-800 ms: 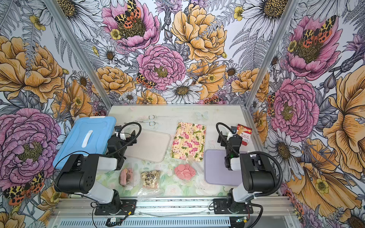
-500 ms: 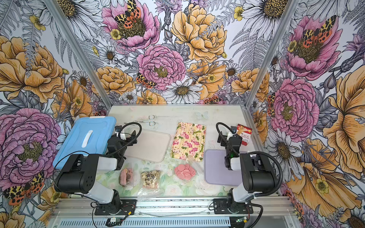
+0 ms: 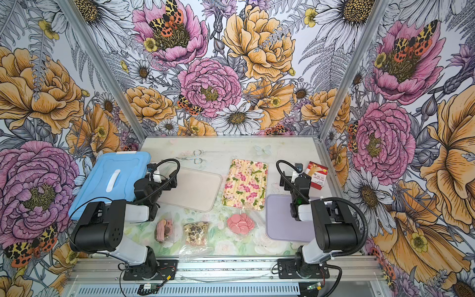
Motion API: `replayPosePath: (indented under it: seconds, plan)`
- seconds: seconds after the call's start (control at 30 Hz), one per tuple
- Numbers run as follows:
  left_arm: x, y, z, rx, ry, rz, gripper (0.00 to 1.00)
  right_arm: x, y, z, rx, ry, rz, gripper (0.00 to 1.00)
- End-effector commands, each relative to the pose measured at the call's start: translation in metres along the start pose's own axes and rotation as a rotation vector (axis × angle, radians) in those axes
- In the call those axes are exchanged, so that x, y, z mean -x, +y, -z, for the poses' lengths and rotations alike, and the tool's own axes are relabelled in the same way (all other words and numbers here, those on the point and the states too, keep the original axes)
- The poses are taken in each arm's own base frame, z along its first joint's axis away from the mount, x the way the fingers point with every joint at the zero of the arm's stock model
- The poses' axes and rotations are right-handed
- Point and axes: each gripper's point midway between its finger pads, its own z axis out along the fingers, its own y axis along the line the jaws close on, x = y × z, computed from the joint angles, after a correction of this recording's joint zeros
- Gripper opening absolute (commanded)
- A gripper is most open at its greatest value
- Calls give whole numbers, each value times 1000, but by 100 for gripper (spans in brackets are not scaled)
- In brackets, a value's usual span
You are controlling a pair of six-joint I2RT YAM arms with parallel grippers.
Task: Pour cookies out of the ziploc bag
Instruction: Pick up the ziploc bag from the center of the board.
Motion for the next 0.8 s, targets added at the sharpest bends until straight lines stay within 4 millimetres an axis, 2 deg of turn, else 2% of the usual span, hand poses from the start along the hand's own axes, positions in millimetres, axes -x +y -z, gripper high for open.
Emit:
replayPosePath:
  seconds: [0.0, 0.07, 0.13, 0.2, 0.27, 0.33, 0.37, 0.47, 0.63, 0.7, 0.77]
  plan:
    - [15, -6, 4, -20, -32, -12, 99, 37, 5, 20, -21, -83, 49, 92]
    - [23, -20, 4, 13, 16, -90, 99, 58, 25, 33, -47, -123, 147, 90]
    - [28, -50, 1, 29, 64, -238, 99, 83, 49, 48, -9, -177, 153, 91]
    - [35, -74, -1, 62, 92, -348, 99, 96, 58, 53, 30, -130, 92, 91]
    - [42, -96, 2, 55, 113, -345, 95, 97, 66, 55, 71, -22, 8, 89]
    - [44, -131, 12, -29, 103, -326, 93, 89, 81, 57, 149, 90, -73, 86]
    - [43, -141, 16, -50, 107, -322, 92, 83, 85, 59, 175, 138, -104, 83]
    - [35, -186, 36, -157, 172, -340, 88, 59, 96, 66, 230, 247, -208, 81]
    - [33, -264, 85, -388, 257, -385, 84, 31, 125, 78, 379, 364, -368, 76]
    - [25, -284, 95, -430, 286, -412, 83, 23, 131, 81, 412, 397, -395, 75]
    - [15, -298, 100, -444, 274, -439, 82, 23, 150, 91, 512, 415, -422, 71]
